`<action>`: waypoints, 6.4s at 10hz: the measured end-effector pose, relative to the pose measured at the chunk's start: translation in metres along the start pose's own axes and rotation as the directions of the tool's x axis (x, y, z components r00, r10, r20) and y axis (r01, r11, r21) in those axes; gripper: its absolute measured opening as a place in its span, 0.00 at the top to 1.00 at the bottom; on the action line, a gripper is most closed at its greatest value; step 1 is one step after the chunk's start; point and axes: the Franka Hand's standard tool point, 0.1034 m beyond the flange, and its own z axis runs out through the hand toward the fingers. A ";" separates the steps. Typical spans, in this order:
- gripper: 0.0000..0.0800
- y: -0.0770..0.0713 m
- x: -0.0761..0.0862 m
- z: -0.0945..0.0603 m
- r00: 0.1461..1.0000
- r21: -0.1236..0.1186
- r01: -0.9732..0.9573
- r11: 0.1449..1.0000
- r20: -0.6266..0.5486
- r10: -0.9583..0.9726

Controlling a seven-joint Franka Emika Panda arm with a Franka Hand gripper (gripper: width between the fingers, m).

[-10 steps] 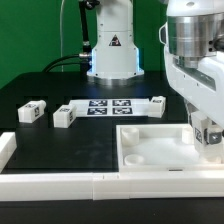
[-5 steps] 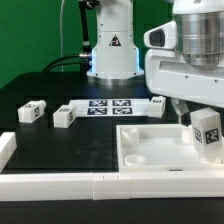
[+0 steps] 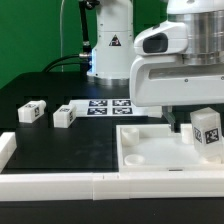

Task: Assemble one leg

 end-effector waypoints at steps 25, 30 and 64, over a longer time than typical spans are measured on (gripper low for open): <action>0.64 -0.013 0.001 0.003 0.331 0.046 -0.943 0.330 0.012 0.943; 0.27 -0.018 -0.001 0.004 0.554 0.046 -0.831 0.554 -0.003 0.832; 0.19 -0.021 -0.002 0.018 0.940 0.019 -0.337 0.941 -0.056 0.337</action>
Offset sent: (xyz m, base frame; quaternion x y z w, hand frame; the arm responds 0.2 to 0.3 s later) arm 0.0000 0.0000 0.0000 0.0000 0.0000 -0.1790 0.9838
